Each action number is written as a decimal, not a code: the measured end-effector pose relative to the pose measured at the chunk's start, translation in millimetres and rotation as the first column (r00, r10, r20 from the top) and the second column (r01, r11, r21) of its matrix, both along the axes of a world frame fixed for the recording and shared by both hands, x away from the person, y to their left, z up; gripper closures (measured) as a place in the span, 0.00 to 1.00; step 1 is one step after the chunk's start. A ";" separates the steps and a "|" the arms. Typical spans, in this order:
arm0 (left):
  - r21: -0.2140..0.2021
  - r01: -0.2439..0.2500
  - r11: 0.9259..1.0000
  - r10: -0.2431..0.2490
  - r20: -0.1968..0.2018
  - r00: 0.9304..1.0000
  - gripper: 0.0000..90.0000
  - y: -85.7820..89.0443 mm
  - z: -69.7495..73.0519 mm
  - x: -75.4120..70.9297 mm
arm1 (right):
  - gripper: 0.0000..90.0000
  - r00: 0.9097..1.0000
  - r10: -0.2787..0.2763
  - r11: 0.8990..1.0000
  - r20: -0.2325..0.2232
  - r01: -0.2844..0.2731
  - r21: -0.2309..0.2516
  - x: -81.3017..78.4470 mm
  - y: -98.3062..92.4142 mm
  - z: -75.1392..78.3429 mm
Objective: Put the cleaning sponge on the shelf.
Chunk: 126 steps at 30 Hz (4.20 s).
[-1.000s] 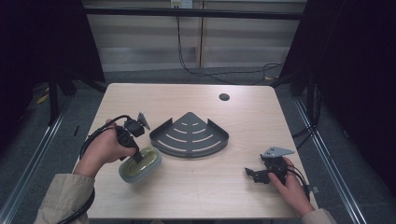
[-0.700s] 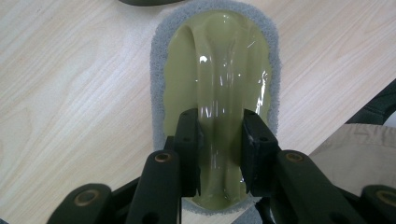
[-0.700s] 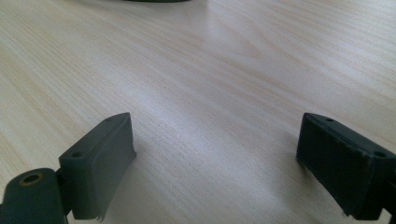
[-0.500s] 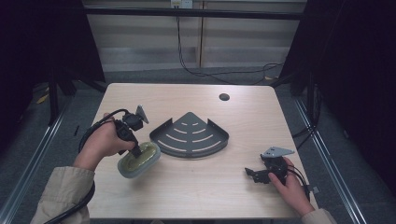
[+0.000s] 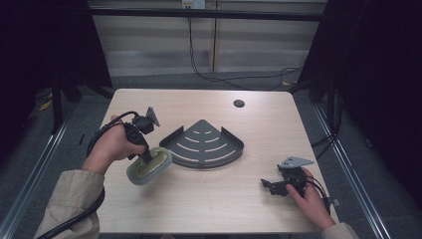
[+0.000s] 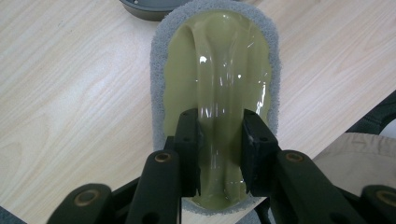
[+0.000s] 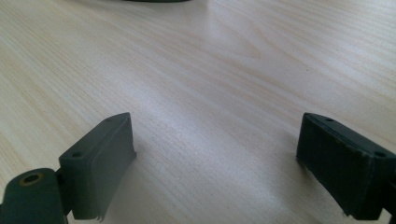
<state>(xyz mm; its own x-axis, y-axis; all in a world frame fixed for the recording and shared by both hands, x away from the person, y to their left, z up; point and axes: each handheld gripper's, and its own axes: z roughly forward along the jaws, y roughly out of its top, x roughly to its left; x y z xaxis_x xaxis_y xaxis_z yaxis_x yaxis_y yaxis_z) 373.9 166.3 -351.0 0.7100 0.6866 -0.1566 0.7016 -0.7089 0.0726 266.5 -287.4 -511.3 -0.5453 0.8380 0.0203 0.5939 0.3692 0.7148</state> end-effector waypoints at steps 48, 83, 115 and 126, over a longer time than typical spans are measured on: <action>0.018 0.032 0.999 -0.033 0.038 0.999 0.79 -35.1 8.1 34.0 | 0.12 1.000 0.001 1.000 0.000 -0.001 -0.004 0.0 -0.2 0.1; 0.022 0.047 0.999 -0.049 0.071 0.996 0.79 -66.3 7.1 58.9 | 0.12 1.000 -0.001 1.000 -0.001 0.001 -0.004 -0.2 -0.1 0.2; 0.001 0.046 0.999 -0.046 0.103 0.994 0.79 -77.0 0.8 76.7 | 0.12 1.000 -0.001 1.000 0.002 0.001 -0.005 -0.5 -0.2 0.1; -0.002 0.064 0.998 -0.063 0.117 0.991 0.79 -84.4 -2.9 81.2 | 0.12 1.000 -0.001 1.000 0.001 0.001 -0.005 -0.7 -0.2 0.1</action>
